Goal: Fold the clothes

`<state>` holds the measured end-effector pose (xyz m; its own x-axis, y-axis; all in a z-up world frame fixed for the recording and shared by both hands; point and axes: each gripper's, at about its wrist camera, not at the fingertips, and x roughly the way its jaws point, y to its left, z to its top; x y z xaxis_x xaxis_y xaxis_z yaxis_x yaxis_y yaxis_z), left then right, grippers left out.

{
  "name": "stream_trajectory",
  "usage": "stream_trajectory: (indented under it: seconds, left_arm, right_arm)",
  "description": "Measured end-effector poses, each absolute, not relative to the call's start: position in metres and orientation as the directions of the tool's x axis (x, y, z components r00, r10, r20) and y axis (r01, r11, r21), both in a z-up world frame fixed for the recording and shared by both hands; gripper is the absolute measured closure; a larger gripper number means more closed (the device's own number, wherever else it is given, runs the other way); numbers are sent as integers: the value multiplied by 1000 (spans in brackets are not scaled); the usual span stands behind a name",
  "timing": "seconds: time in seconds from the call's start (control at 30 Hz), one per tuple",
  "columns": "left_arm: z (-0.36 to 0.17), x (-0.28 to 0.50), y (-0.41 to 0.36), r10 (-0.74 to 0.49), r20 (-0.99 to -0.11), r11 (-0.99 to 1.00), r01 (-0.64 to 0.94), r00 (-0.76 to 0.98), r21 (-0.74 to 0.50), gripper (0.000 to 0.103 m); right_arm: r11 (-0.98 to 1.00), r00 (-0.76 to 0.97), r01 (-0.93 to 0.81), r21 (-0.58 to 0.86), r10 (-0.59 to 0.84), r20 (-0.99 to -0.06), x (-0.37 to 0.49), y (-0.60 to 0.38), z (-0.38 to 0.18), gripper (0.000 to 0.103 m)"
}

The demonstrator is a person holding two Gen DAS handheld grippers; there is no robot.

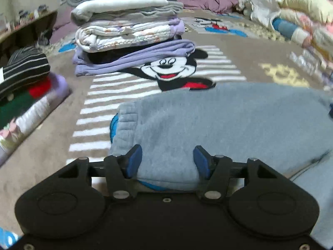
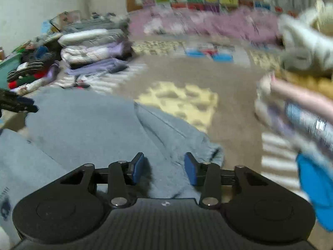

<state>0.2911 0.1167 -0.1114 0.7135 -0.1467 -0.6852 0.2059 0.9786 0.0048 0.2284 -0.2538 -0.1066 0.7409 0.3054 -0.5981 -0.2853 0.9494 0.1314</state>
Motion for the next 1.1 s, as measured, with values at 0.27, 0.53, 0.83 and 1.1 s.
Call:
stream_trajectory:
  seconds: [0.27, 0.53, 0.83, 1.1]
  left_arm:
    - [-73, 256, 118, -102, -605, 987, 157, 789, 39, 45]
    - [-41, 197, 108, -74, -521, 996, 86, 851, -2, 39]
    - [-74, 116, 64, -114, -531, 985, 164, 840, 47, 38]
    - [-108, 74, 21, -169, -581, 945, 299, 796, 135, 38]
  right_arm:
    - [957, 787, -277, 89, 279, -550, 207, -252, -96, 57]
    - [927, 862, -120, 356, 276, -426, 158, -295, -78, 51]
    - [838, 877, -98, 537, 328, -352, 90, -320, -95, 49]
    - [862, 830, -255, 439, 428, -358, 93, -294, -97, 49]
